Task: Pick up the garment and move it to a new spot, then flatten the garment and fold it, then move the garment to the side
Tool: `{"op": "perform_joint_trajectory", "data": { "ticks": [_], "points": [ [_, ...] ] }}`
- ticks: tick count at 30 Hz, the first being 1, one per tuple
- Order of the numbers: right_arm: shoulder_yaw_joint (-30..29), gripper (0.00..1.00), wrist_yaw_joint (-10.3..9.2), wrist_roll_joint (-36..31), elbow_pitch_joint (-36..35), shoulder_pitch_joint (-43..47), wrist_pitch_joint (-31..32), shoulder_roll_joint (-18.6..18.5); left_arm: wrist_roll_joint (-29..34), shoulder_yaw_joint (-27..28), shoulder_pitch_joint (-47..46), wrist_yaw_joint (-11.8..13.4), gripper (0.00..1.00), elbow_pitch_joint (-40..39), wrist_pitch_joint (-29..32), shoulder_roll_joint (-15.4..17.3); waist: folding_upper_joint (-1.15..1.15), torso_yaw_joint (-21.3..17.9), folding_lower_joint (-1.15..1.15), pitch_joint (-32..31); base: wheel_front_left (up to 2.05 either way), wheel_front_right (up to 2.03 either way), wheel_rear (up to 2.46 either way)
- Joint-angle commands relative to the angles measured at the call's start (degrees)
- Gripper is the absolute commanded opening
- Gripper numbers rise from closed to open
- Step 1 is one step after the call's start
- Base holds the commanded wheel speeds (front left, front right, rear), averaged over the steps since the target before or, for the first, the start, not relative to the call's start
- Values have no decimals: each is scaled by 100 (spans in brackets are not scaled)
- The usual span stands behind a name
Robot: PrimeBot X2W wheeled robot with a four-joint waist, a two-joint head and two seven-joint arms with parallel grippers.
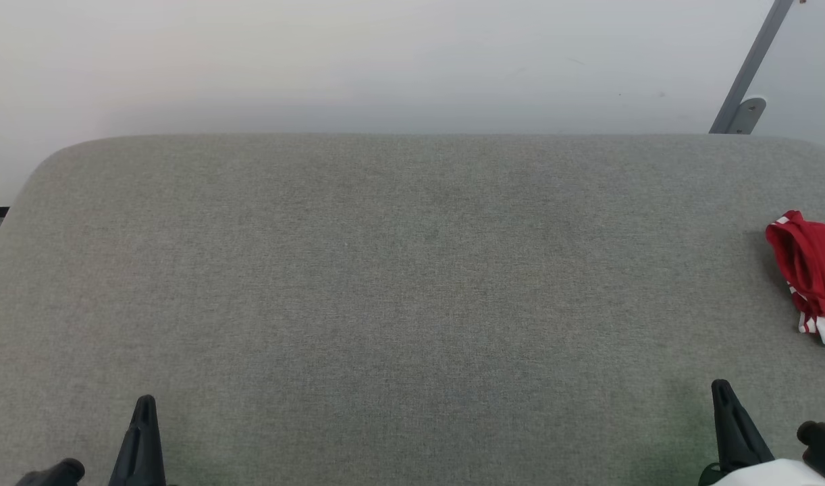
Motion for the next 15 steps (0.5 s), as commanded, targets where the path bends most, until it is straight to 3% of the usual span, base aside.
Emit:
{"op": "perform_joint_trajectory", "data": {
  "ticks": [1, 15],
  "points": [
    [-34, 0, 0, 315, -113, -176, 92, 1, -352, 5, -197, -1, 0, -48, 82, 41, 0, -9, 0, -2, 0, 0, 0],
    [-72, 0, -1, 1444, -151, -348, 413, 103, -1540, -10, -449, -3, 0, 79, 410, -19, 0, -59, 0, -17, 0, 0, 0]
  ]
}}
